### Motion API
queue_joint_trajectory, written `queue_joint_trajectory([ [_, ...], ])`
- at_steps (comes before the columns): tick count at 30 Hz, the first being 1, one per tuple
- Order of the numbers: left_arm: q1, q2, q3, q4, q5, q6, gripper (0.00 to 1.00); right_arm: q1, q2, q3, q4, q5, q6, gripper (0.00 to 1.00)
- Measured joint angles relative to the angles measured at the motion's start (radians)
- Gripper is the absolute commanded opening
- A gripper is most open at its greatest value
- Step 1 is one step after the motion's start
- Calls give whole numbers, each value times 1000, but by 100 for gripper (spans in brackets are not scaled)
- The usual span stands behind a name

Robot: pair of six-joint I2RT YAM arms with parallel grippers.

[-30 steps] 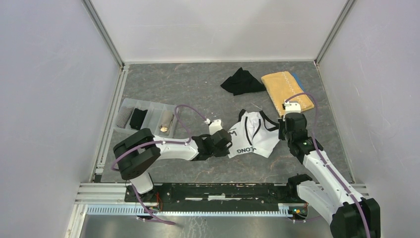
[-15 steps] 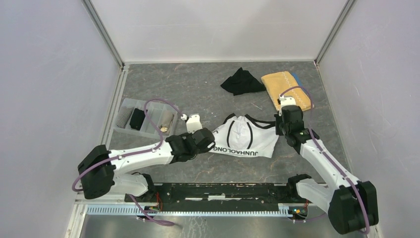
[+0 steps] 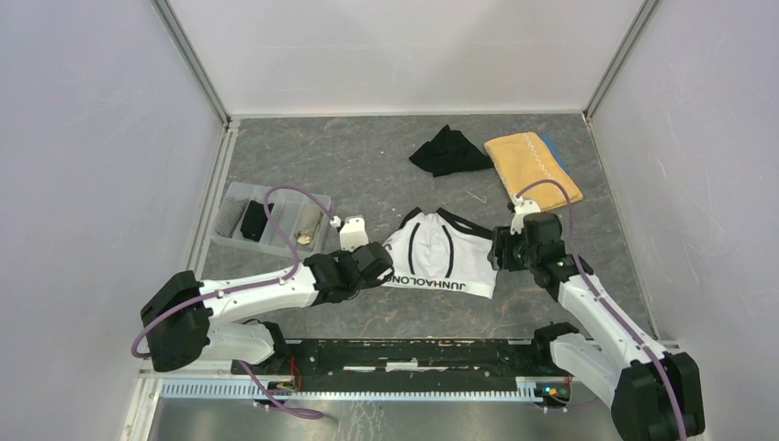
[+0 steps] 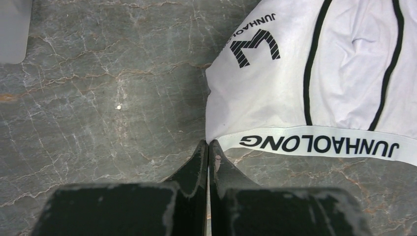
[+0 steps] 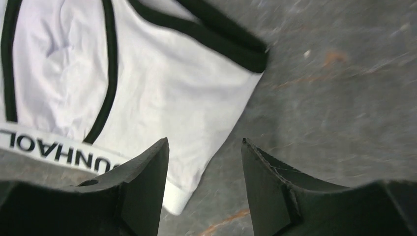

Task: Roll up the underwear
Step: Flatten out the underwear at the center of the board.

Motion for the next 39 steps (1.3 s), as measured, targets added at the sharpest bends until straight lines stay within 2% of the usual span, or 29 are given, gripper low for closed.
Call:
queue_joint_trajectory([
  [4,0,0,-7,0,3,0,2,0,-85,-84,-19,-90,60,61],
  [8,0,0,-7,5,4,0,2,0,-143,-157,-37,-121,106,54],
  [16,0,6,-10,17,9,0,2,-1,-136,-220,5,-163,148,40],
  [19,0,11,-14,22,20,0,2,-1,-136,-233,29,-173,154,29],
  [21,1,11,-16,23,22,0,2,-1,-133,-242,44,-175,158,15],
  [24,1,11,-18,24,22,0,2,-1,-134,-255,69,-169,169,1],
  [29,26,11,-21,25,35,0,2,-1,-161,-264,77,-166,191,0],
  [32,123,7,-21,34,85,16,2,-1,-163,-215,44,-170,187,0],
  [35,272,-15,5,44,159,62,2,-1,-117,-78,7,-174,178,0],
  [39,399,2,181,17,207,150,2,-1,6,200,6,-171,164,0],
])
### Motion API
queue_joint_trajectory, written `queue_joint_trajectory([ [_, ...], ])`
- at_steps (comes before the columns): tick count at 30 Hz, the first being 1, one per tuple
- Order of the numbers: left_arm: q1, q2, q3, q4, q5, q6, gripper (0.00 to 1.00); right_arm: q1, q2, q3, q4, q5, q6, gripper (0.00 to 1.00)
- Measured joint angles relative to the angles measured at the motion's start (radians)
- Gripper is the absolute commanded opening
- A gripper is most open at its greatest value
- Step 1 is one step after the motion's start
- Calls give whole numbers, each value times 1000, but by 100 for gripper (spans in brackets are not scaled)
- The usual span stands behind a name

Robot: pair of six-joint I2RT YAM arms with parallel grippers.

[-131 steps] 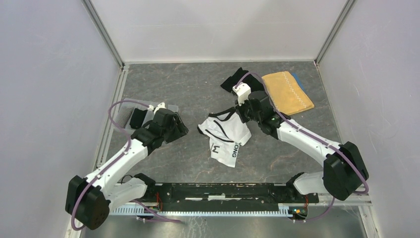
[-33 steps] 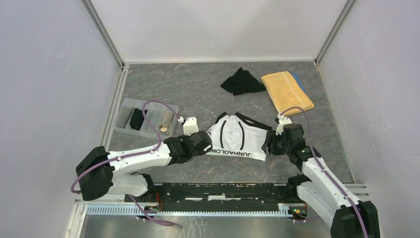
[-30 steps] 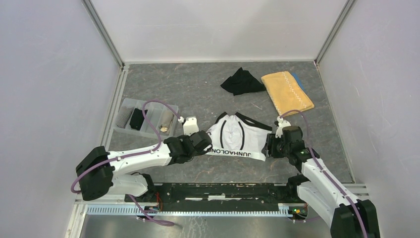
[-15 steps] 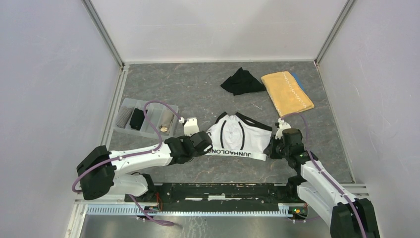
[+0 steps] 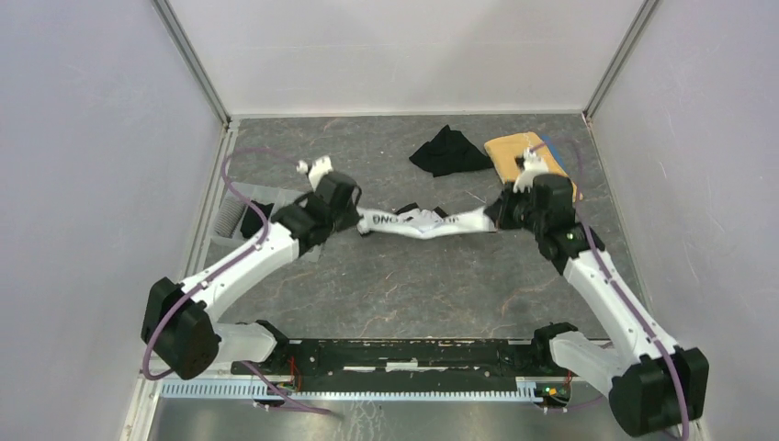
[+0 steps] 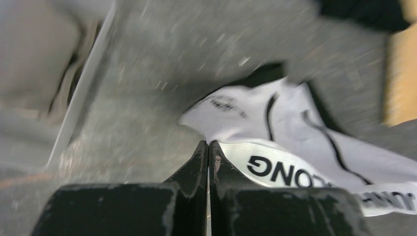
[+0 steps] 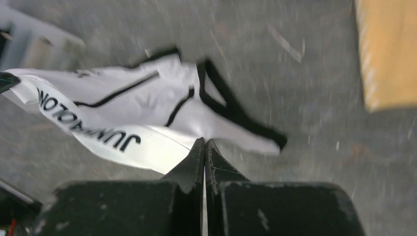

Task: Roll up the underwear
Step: Flatten out the underwear at the center of the board.

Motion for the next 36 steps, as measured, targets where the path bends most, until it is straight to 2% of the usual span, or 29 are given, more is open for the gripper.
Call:
queue_joint_trajectory([
  [4,56,74,264,-10,21,88,2,-6,148,230,29,-17,-8,0],
  [6,63,90,344,-11,26,120,2,-11,189,282,53,-28,-8,0],
  [10,63,72,374,-5,27,156,2,-14,195,286,64,-38,-8,0],
  [13,63,27,274,27,40,160,2,-14,167,231,85,-39,-13,0],
  [18,63,-64,-69,99,101,131,3,-14,46,-95,132,-49,-11,2],
  [21,62,-70,-269,130,149,93,12,-13,40,-293,127,-71,-2,26],
  [23,61,-65,-350,132,173,71,22,-13,40,-378,112,-79,8,34],
  [25,61,-60,-382,133,186,58,37,-18,16,-395,137,-99,16,38],
  [28,60,-65,-387,142,191,36,53,-18,-18,-399,131,-80,14,43],
  [30,60,-82,-386,142,189,31,57,-18,-46,-398,115,-54,12,43],
  [36,60,-151,-319,71,168,29,60,-18,-148,-333,43,1,-26,36],
])
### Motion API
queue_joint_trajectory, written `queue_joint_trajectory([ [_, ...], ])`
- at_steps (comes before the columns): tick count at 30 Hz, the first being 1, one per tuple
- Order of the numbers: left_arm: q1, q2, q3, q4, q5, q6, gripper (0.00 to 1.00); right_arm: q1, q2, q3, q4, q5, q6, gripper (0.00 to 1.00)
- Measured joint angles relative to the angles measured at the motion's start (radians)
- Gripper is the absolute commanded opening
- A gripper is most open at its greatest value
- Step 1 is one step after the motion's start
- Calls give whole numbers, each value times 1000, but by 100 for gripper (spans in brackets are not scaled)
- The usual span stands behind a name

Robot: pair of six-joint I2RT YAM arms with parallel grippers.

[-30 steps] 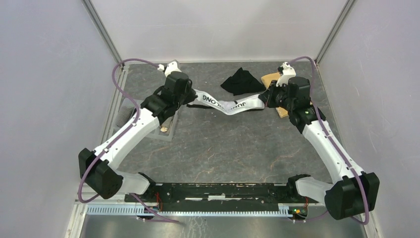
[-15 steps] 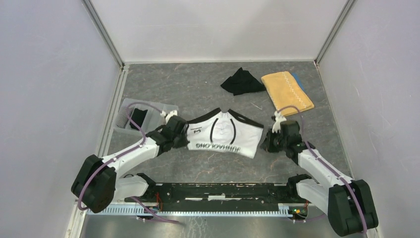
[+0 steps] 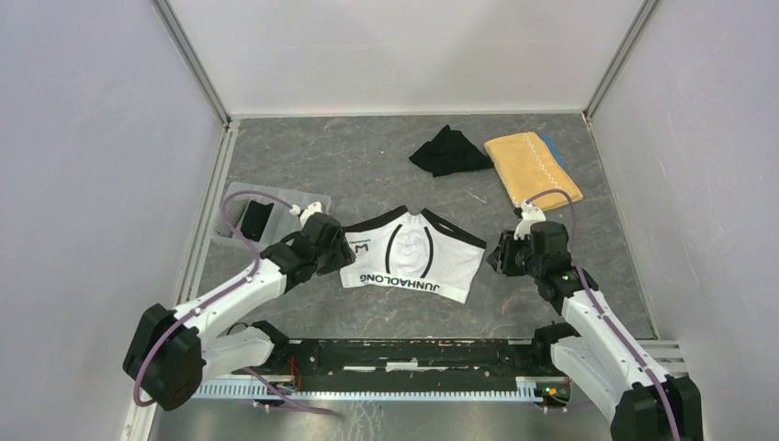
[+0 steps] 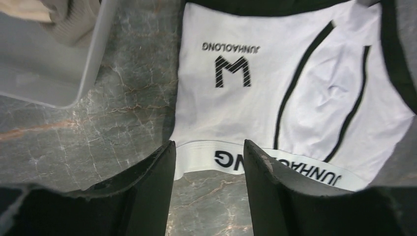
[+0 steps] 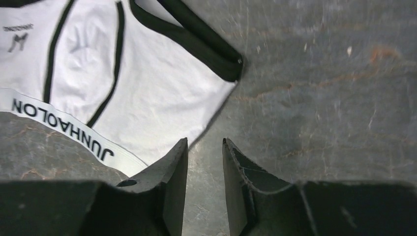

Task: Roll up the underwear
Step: Flatten out the underwear at the center of the board, then fold the underwear at the center of the board.

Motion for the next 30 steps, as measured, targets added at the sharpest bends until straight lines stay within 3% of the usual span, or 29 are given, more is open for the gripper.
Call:
queue_joint_trajectory([
  [5,-4,-50,72,-42,-40,0,55,46,12,64,7,-33,-23,35],
  [7,-14,-45,89,-42,-47,1,53,117,43,68,17,-22,-21,40],
  [12,-143,31,112,-19,-90,1,52,223,90,69,15,88,5,48],
  [16,-274,106,135,9,-120,1,51,194,133,69,42,198,10,50],
  [20,-302,140,146,41,-137,2,50,135,193,69,58,241,7,53],
  [30,-417,198,226,87,-194,11,50,16,398,135,131,134,-15,51],
])
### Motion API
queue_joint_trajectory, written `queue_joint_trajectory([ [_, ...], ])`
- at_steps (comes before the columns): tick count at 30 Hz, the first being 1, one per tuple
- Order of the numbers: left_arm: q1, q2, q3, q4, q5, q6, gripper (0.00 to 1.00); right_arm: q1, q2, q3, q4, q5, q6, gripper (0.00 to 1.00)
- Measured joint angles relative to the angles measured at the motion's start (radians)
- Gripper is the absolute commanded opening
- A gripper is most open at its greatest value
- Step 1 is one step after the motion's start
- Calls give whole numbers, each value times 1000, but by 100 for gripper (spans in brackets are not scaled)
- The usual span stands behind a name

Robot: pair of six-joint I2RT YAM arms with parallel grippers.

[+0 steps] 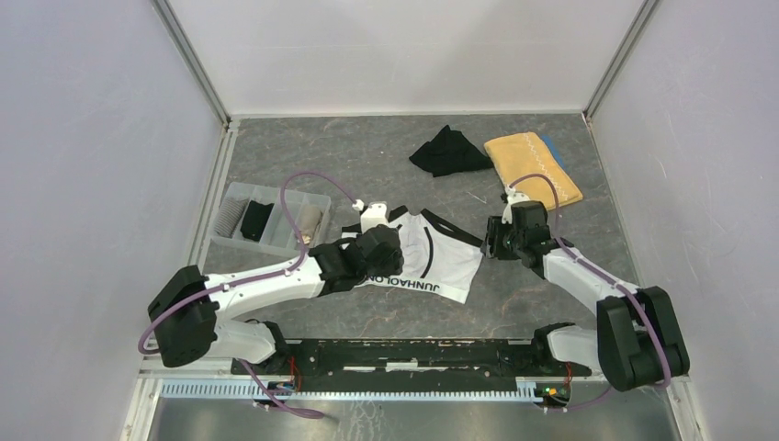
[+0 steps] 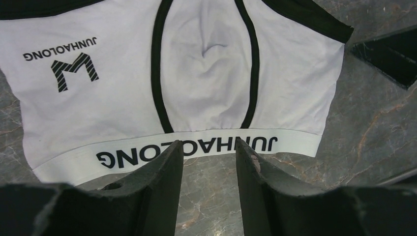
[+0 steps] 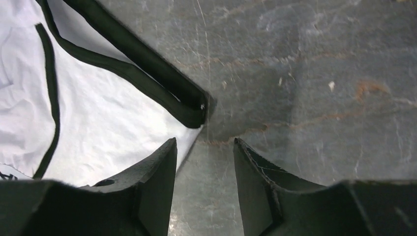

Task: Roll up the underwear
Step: Fold the underwear at the center of the board.

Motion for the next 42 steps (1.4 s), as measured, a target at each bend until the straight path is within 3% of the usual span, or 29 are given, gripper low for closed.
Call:
queue_joint_trajectory([
  [16,-142,85,90,-14,-80,0,50,-50,172,46,121,-137,-42,37],
  [24,-230,196,188,-60,-113,0,49,-61,203,47,181,-161,-43,39],
  [27,-258,231,223,-65,-127,0,49,-64,214,48,202,-165,-43,30],
  [29,-273,249,242,-71,-134,0,49,-64,219,48,206,-166,-45,16],
  [33,-293,296,286,-90,-137,0,54,-67,220,41,209,-169,-46,2],
  [42,-375,519,513,-192,-175,4,59,-74,206,13,240,-185,-32,0],
])
